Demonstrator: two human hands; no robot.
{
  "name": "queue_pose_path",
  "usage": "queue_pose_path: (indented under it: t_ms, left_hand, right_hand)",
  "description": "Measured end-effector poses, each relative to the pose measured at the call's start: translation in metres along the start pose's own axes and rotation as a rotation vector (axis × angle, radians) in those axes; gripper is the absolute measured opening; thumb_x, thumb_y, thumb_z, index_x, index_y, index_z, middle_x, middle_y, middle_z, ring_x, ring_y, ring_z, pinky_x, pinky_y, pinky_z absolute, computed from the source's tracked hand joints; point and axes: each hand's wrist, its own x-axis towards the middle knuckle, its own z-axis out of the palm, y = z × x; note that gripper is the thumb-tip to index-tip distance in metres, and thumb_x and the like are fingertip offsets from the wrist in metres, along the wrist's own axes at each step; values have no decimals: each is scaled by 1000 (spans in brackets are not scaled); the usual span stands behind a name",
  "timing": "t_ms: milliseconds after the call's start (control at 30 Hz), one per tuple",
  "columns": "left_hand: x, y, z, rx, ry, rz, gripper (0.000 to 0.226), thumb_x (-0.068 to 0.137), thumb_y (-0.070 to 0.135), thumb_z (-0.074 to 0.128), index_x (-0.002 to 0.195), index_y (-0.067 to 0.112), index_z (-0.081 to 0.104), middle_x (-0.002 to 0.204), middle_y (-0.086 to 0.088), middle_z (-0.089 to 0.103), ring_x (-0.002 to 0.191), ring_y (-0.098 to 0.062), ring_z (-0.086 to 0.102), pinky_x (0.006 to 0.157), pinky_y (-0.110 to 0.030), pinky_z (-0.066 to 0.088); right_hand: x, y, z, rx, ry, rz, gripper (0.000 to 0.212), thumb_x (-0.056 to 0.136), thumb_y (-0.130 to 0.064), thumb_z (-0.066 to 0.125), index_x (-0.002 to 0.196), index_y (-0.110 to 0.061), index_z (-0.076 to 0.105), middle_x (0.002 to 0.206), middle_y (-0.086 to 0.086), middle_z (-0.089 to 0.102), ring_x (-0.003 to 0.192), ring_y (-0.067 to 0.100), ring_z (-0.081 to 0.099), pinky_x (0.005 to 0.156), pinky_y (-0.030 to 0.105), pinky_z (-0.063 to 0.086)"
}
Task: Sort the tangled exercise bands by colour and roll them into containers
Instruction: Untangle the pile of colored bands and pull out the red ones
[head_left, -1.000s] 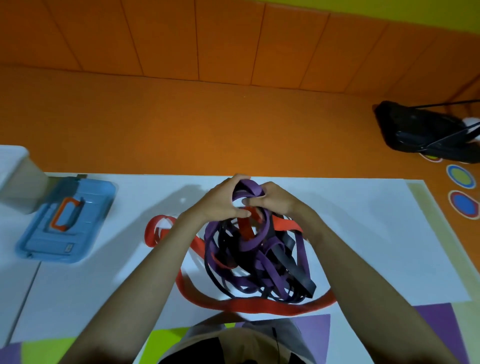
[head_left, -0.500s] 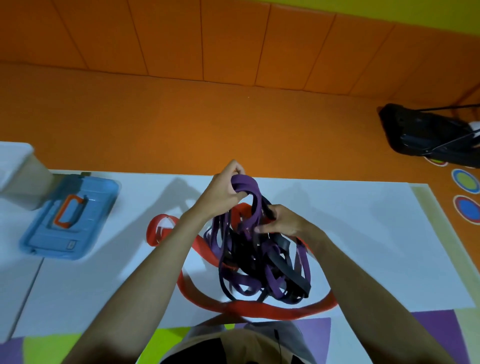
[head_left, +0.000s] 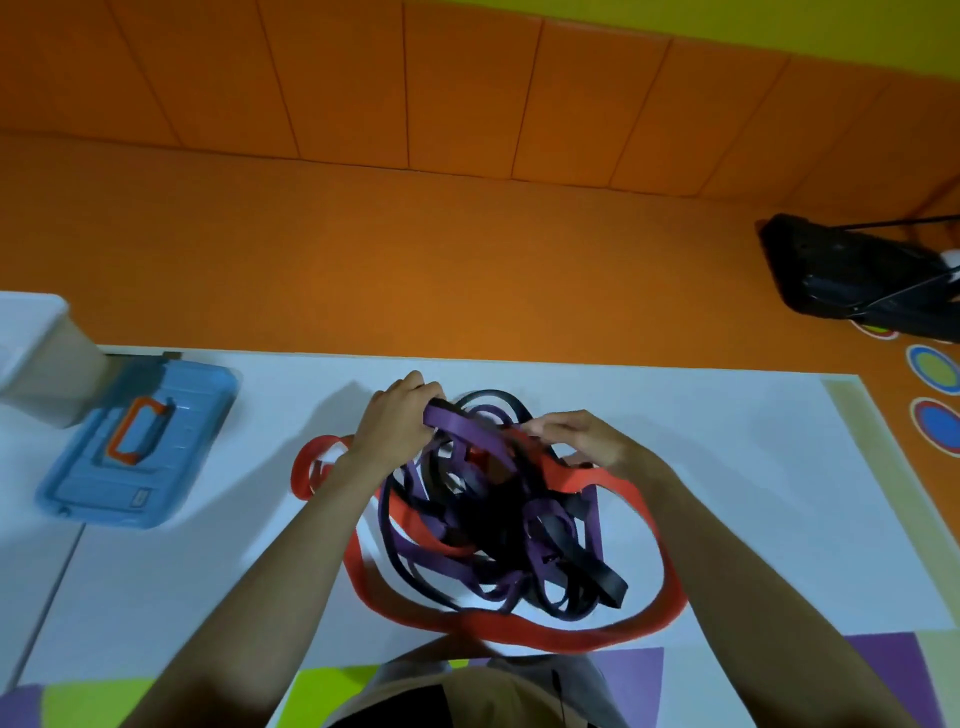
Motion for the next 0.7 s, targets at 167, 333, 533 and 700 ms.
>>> queue_pose_path:
  t_ms: [167,333,533,700]
  left_hand:
    - [-5,-9,6,11,-16,-41,18,84,10,65,98,20,64,96,6,50,84,-20,56,82,-40,42]
    - [-11,-16,18,109,-80,-101,27,80,10,69,94,26,53,83,10,58,84,-20,57,79,-38,41]
    - [-12,-21,20,147,-181,-102,35,83,26,75,111,28,53,87,10,66,88,-22,64,89,-41,42]
    - [-6,-13,17,148,-379,-148,71,84,30,81,145,39,44,134,9,60,124,-24,54,107,-49,39]
  right_hand:
    - [5,54,-6,95,200,74,45,102,4,57,97,-33,82,121,4,68,106,21,68,99,44,54]
    - [13,64,-3,-444,12,80,23,93,-46,72,116,-42,70,104,-17,74,99,8,70,85,18,53]
    - [29,91,-13,-557,168,145,55,89,-38,79,139,-24,61,129,2,64,107,18,61,88,23,47]
    - [30,110,-17,-317,197,121,29,85,-27,87,110,-18,75,107,-6,72,102,15,66,102,33,51]
